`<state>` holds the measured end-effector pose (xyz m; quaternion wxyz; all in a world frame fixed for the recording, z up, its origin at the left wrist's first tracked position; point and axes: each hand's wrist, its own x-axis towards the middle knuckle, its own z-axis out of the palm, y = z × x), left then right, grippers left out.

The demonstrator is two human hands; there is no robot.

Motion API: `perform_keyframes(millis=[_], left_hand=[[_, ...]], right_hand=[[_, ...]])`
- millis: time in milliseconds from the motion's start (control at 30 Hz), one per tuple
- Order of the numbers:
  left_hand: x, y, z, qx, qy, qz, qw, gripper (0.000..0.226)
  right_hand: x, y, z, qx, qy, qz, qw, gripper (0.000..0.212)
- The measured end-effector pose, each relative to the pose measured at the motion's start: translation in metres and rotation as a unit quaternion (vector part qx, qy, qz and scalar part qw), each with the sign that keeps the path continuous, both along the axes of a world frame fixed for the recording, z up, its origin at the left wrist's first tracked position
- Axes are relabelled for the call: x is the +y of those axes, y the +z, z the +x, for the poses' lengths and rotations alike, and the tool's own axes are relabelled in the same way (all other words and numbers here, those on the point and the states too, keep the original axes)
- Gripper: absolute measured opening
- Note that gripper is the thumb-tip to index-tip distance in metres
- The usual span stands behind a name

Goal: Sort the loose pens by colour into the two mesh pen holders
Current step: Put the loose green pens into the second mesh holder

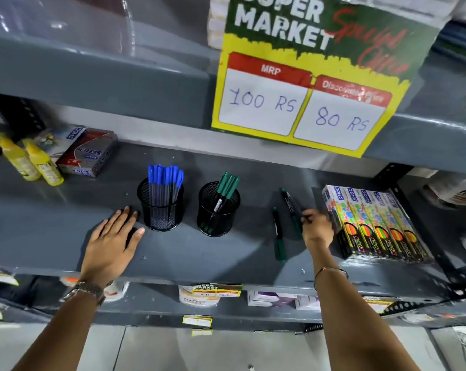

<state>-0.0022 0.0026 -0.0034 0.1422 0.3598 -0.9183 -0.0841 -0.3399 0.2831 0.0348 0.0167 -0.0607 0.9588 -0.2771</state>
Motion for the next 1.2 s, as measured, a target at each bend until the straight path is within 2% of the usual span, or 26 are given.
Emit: perform_keyframes(millis=[100, 233, 400, 500, 567, 667, 733, 867, 1033, 1200], left_hand=[[-0.002, 0.002, 0.004, -0.004, -0.001, 0.001, 1.000, 0.065], [0.002, 0.003, -0.003, 0.002, 0.004, 0.005, 1.000, 0.065], [0.002, 0.007, 0.000, 0.015, 0.000, 0.008, 1.000, 0.066], [0.002, 0.007, 0.001, 0.015, -0.002, 0.012, 1.000, 0.066], [0.002, 0.008, 0.001, 0.012, -0.001, 0.014, 1.000, 0.066], [0.003, 0.010, 0.002, 0.008, -0.003, 0.015, 1.000, 0.062], [0.003, 0.010, 0.003, 0.004, -0.004, 0.015, 1.000, 0.060], [0.002, 0.010, 0.003, -0.004, -0.008, 0.020, 1.000, 0.061], [0.000, 0.009, 0.003, -0.005, -0.012, 0.022, 1.000, 0.067], [0.000, 0.010, 0.003, 0.008, -0.016, 0.017, 1.000, 0.061]], right_hand=[[-0.001, 0.004, 0.013, 0.022, -0.029, -0.081, 0.996, 0.018], [-0.012, 0.024, 0.015, 0.106, -0.045, -0.192, 0.975, 0.018], [-0.050, 0.077, 0.032, 0.189, -0.054, -0.372, 0.907, 0.024], [-0.079, 0.115, 0.053, 0.179, 0.008, -0.502, 0.846, 0.031], [-0.099, 0.130, 0.067, 0.174, 0.040, -0.535, 0.826, 0.037], [-0.127, 0.147, 0.088, 0.114, 0.102, -0.585, 0.797, 0.037], [-0.145, 0.152, 0.105, 0.089, 0.137, -0.562, 0.811, 0.047], [-0.175, 0.146, 0.134, 0.052, 0.191, -0.491, 0.848, 0.045], [-0.190, 0.117, 0.153, 0.020, 0.285, -0.371, 0.884, 0.029], [-0.196, 0.094, 0.168, 0.013, 0.286, -0.283, 0.916, 0.025]])
